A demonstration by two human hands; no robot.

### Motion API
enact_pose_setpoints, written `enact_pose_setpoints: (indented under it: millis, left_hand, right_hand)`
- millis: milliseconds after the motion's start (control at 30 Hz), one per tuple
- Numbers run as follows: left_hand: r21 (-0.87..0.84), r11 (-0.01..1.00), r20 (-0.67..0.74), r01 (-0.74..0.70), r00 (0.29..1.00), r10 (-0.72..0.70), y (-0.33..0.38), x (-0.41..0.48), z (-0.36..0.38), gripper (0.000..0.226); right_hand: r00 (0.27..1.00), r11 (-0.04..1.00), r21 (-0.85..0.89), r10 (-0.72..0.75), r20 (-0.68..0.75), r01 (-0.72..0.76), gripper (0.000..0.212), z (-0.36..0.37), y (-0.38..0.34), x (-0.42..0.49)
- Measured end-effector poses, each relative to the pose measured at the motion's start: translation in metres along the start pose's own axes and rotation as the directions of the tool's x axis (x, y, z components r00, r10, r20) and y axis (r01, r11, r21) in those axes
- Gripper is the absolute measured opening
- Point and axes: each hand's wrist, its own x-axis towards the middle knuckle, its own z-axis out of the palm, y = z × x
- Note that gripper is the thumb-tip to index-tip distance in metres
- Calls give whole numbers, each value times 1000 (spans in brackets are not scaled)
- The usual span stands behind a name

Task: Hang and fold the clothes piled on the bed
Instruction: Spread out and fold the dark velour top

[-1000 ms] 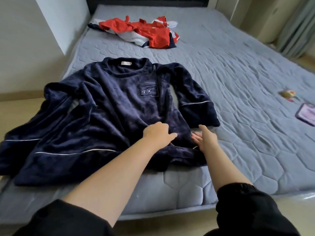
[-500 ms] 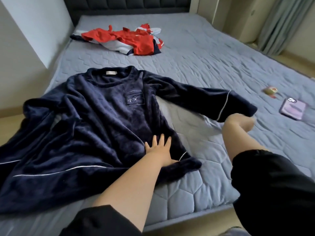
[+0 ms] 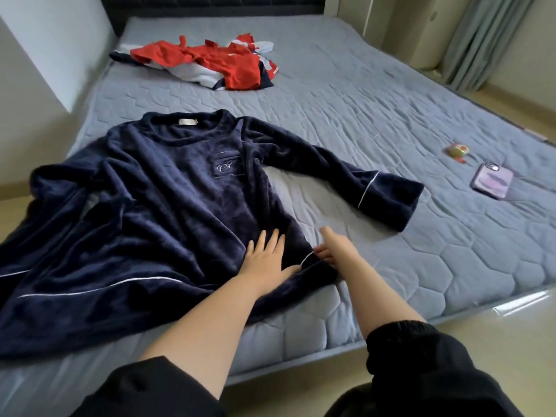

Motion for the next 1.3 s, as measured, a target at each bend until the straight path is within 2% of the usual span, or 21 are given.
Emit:
enact_pose_setpoints:
  millis: [100, 167, 233, 267, 300, 367, 400, 467, 533, 600, 667, 700, 733, 767, 867, 967, 1067, 1167, 1233, 1300]
  left_hand:
    - [-44, 999, -219, -27, 976, 17, -7, -14, 4, 56]
    - [-98, 995, -317, -35, 949, 2, -9, -26, 4, 54]
    - [-158, 987, -342, -39, 940, -18, -11, -34, 1, 53]
    - [-164, 986, -344, -41, 939, -18, -12, -36, -2, 52]
    - [-149, 988, -345, -45, 938, -9, -15, -39, -5, 50]
    - [-47, 998, -330, -51, 943, 33, -20, -42, -11, 49]
    - [15, 999, -309, -43, 950, 46, -25, -46, -12, 49]
    - [87, 996, -230, -19, 972, 38, -39, -56, -15, 50]
    - [96, 995, -150, 14, 989, 0, -55, -68, -16, 52]
    - [107, 993, -122, 58, 992, -45, -73, -81, -17, 52]
    - [141, 985, -135, 104, 987, -85, -91, -94, -20, 52]
    - [160, 978, -149, 135, 983, -111, -101, -100, -22, 52]
    - [174, 969, -159, 174, 976, -147, -111, -107, -23, 52]
    - [180, 958, -164, 226, 967, -197, -123, -114, -25, 52]
    - [108, 891, -183, 441, 890, -418, -167, -140, -26, 54]
    - [3, 826, -201, 564, 809, -552, -211, -169, -21, 57]
    - [-35, 816, -287, 577, 776, -562, -232, -191, -14, 58]
    - [-131, 777, -361, 615, 701, -616, -240, -197, -14, 54]
    - [-255, 716, -345, 649, 631, -695, -244, -196, -23, 59]
    - [-367, 659, -280, 657, 597, -751, -250, -198, -35, 71]
  right_hand:
    - [993, 988, -138, -47, 113, 63, 38, 0, -2, -16]
    - [960, 991, -98, -61, 275, 91, 32, 0, -2, -27]
    - [899, 993, -49, -74, 432, 105, 28, -1, -2, -35]
    - [884, 993, -14, -96, 458, 115, 24, 0, -3, -37]
    - [893, 992, 34, -123, 432, 120, 22, 1, -3, -37]
    - [964, 983, 138, -151, 218, 123, 19, 2, -1, -32]
    - [985, 982, 108, -163, 57, 156, 18, 3, 1, -30]
    - [955, 966, -137, -239, -177, 217, 16, 6, 5, -30]
    - [898, 849, -484, -363, -248, 210, 23, 16, 6, -37]
    - [772, 592, -772, -595, -225, 232, 38, 33, 3, -47]
    - [619, 350, -873, -782, -72, 341, 53, 57, -1, -57]
    - [587, 243, -885, -809, 41, 397, 56, 73, -3, -63]
    - [582, 156, -879, -798, 156, 450, 58, 92, -4, -69]
    - [603, 114, -858, -757, 252, 501, 59, 112, -4, -74]
    - [688, 143, -797, -608, 397, 587, 60, 169, -6, -90]
    - [683, 116, -759, -538, 494, 641, 62, 217, -4, -106]
    - [682, 65, -765, -507, 528, 641, 64, 242, 11, -110]
    - [702, 49, -790, -494, 513, 612, 65, 244, 19, -104]
    - [711, 40, -801, -489, 506, 598, 66, 243, 19, -103]
    - [713, 22, -814, -497, 495, 580, 65, 244, 19, -105]
